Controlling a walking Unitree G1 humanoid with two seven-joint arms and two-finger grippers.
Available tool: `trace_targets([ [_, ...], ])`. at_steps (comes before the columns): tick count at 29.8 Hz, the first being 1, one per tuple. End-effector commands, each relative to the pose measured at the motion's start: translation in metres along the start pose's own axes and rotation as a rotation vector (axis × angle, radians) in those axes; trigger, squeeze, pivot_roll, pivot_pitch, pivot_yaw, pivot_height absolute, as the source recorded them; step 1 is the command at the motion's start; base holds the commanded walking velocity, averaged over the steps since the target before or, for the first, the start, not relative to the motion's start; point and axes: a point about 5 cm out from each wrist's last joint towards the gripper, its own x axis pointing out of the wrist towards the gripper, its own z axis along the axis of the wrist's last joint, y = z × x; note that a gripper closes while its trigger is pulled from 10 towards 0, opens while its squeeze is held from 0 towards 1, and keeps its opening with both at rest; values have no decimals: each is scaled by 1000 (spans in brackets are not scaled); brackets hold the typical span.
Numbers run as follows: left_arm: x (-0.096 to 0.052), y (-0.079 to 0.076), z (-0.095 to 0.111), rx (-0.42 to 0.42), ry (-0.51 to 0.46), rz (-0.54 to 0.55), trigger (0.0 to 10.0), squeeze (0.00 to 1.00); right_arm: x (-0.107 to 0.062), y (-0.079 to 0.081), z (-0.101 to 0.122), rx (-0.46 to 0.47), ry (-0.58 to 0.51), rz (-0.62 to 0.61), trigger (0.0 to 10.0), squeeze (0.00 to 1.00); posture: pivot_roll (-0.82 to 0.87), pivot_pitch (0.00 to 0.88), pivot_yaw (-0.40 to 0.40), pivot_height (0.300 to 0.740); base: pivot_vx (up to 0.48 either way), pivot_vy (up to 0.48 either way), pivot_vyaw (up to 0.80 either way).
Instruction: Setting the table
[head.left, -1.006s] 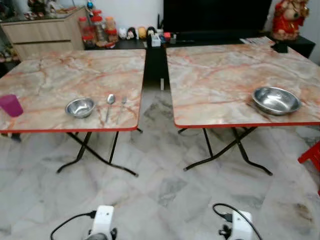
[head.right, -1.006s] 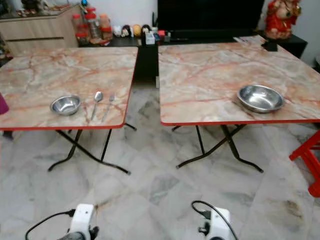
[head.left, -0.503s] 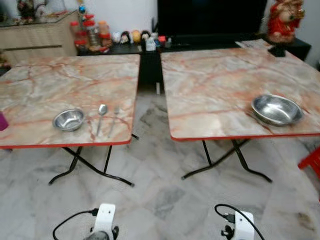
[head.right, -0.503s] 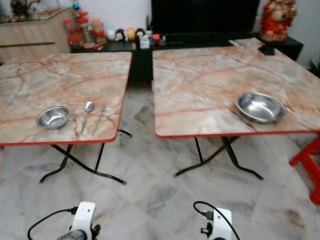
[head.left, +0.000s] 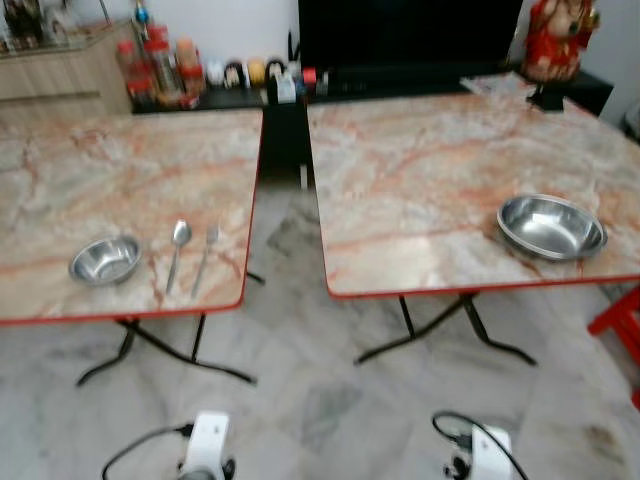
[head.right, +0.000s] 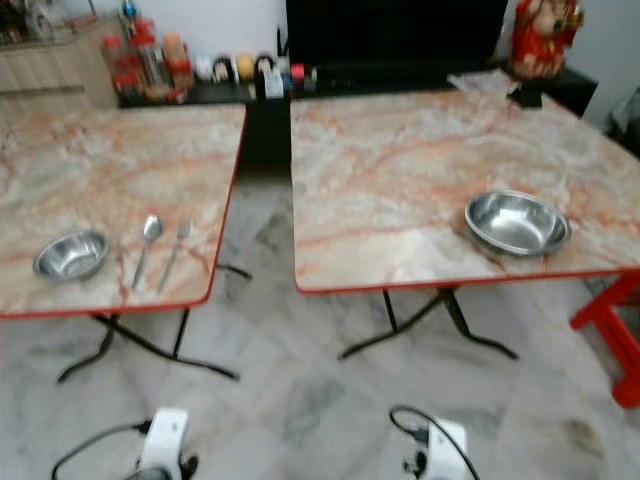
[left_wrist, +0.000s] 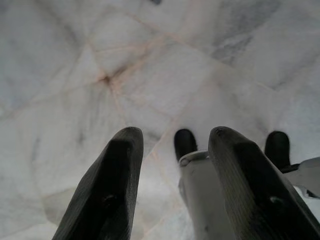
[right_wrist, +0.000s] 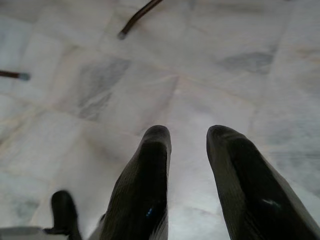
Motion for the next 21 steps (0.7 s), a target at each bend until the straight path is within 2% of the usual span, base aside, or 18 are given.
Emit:
trace_targets([
  [1,0,3,0,5,4,7,10000,0,-1,-2,-3,16,3,-12,10000,0,-75,0,25,740,0,0,0],
  [8,0,5,-2,-6,15,13,10000,0,-1,-1,-3,16,4,-8,10000,0,-69,0,21,740,0,0,0],
  [21,-1,6,-7,9,25,11,10000,0,-1,-1,-1,-1,-4,5,10000,0,-71,0,22,740,0,353,0],
])
